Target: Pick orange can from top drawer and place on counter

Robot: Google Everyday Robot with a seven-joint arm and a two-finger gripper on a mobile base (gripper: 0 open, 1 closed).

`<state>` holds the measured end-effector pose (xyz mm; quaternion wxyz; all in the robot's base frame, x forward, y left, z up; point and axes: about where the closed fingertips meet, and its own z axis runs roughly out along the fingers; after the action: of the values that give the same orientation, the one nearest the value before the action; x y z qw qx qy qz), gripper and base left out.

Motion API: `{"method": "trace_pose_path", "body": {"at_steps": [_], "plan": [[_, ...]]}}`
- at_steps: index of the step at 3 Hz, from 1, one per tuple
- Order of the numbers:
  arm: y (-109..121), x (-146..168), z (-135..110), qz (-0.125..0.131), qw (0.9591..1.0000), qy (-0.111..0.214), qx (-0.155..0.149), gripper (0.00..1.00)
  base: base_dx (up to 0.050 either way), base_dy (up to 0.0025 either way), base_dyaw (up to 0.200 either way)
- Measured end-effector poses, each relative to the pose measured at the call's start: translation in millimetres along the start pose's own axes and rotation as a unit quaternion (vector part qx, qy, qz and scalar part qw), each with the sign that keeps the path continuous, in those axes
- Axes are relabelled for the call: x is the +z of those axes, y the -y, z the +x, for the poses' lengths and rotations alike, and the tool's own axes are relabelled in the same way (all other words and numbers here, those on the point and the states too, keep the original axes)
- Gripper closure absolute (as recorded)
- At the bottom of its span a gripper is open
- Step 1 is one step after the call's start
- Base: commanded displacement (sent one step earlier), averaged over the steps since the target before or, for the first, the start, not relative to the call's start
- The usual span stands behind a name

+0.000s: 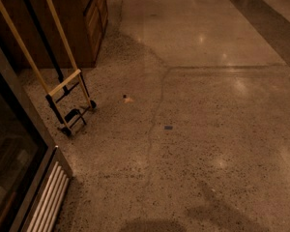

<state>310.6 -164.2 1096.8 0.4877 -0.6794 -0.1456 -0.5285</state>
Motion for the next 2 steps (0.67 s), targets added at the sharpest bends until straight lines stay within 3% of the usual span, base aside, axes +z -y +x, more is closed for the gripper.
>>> {"method": "trace_pose_path", "body": {"at_steps": [1, 2], "plan": [[0.0, 0.0, 0.0, 0.000, 1.0000, 0.000, 0.000, 0.00, -0.047, 0.00008, -0.001], [0.1, 0.2, 0.0, 0.000, 1.0000, 0.000, 0.000, 0.00, -0.038, 0.00245, -0.128]]}}
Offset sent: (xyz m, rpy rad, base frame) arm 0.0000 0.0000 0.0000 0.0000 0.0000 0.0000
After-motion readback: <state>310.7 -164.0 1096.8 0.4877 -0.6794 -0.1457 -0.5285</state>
